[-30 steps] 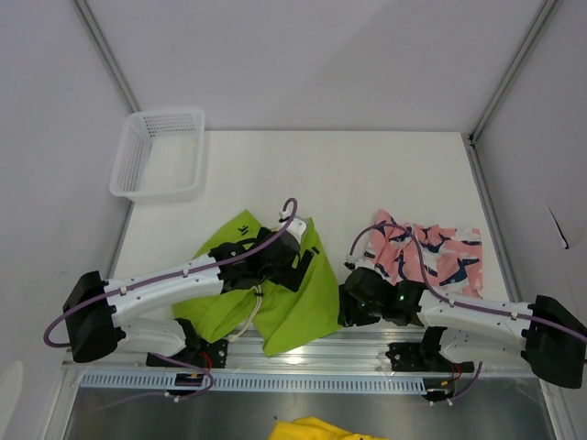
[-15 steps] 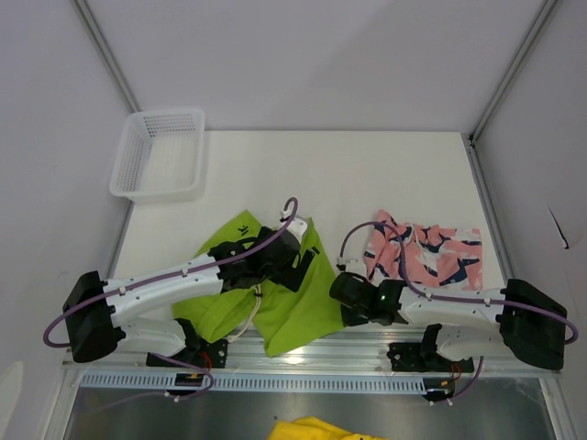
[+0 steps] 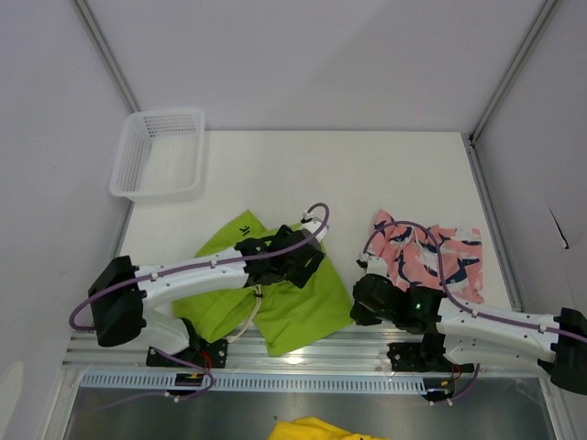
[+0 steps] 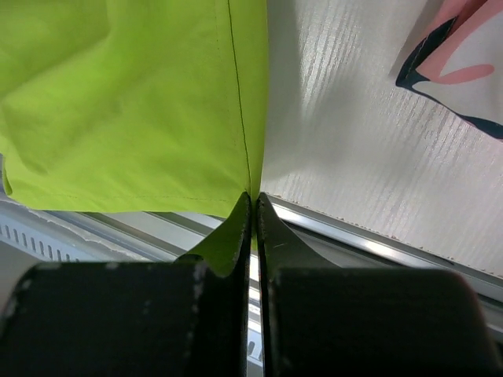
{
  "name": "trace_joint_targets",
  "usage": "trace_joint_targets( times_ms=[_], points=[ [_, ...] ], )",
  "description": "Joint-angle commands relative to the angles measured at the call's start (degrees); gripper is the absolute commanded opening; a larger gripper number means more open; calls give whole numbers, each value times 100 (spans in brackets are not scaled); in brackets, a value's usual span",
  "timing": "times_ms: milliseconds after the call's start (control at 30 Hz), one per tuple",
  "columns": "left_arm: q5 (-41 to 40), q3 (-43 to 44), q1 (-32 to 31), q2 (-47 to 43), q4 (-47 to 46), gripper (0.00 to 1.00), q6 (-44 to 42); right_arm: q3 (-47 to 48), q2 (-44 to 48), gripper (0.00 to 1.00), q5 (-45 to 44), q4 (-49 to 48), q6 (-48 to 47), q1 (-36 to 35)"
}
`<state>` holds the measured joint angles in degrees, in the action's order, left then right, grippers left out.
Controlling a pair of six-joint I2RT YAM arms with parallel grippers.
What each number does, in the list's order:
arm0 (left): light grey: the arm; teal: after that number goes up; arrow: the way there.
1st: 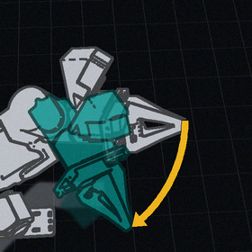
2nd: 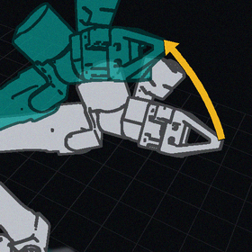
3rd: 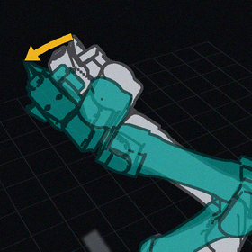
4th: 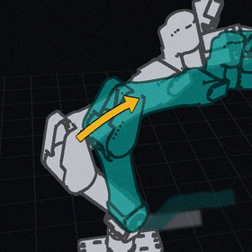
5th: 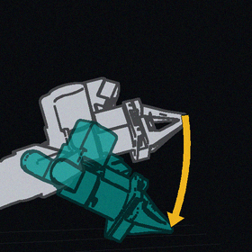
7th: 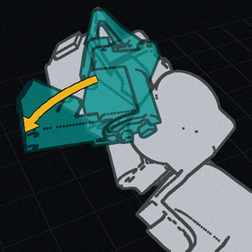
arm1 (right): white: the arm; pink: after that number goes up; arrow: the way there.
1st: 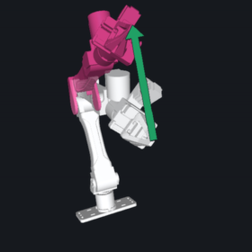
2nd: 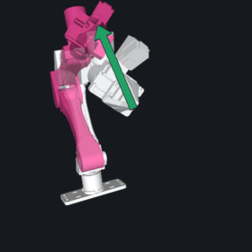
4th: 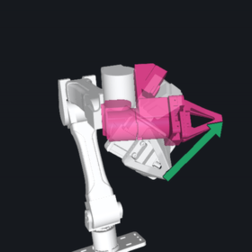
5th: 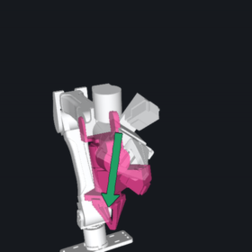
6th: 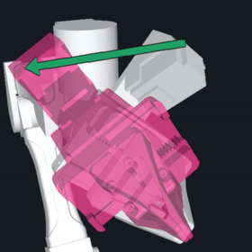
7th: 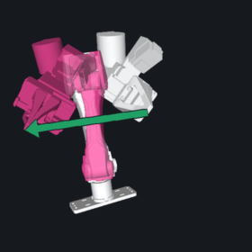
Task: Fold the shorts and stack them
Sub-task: Flatten the shorts out
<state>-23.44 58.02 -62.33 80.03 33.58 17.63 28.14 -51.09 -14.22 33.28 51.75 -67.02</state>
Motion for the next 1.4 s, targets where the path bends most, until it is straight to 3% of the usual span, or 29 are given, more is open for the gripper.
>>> trace_joint_targets(
  times_ms=[0,300,867,1033,1200,1367],
  points=[
    [-354,280,-192,276,-132,80,-461,-19,265,0,-81,109,46,-30],
    [-319,456,-254,1145,-63,79,-726,77,583,0,-213,416,11,5],
    [-679,394,-491,1823,-379,72,-1200,121,776,0,-116,451,-7,163],
    [-1004,614,-491,2086,-117,61,-1086,148,899,0,-64,434,-7,190],
    [-1408,904,-491,2552,17,40,-981,165,978,0,-46,452,2,216],
    [-1567,966,-482,2413,69,31,-796,192,978,0,-63,504,-15,242]
  ],
)
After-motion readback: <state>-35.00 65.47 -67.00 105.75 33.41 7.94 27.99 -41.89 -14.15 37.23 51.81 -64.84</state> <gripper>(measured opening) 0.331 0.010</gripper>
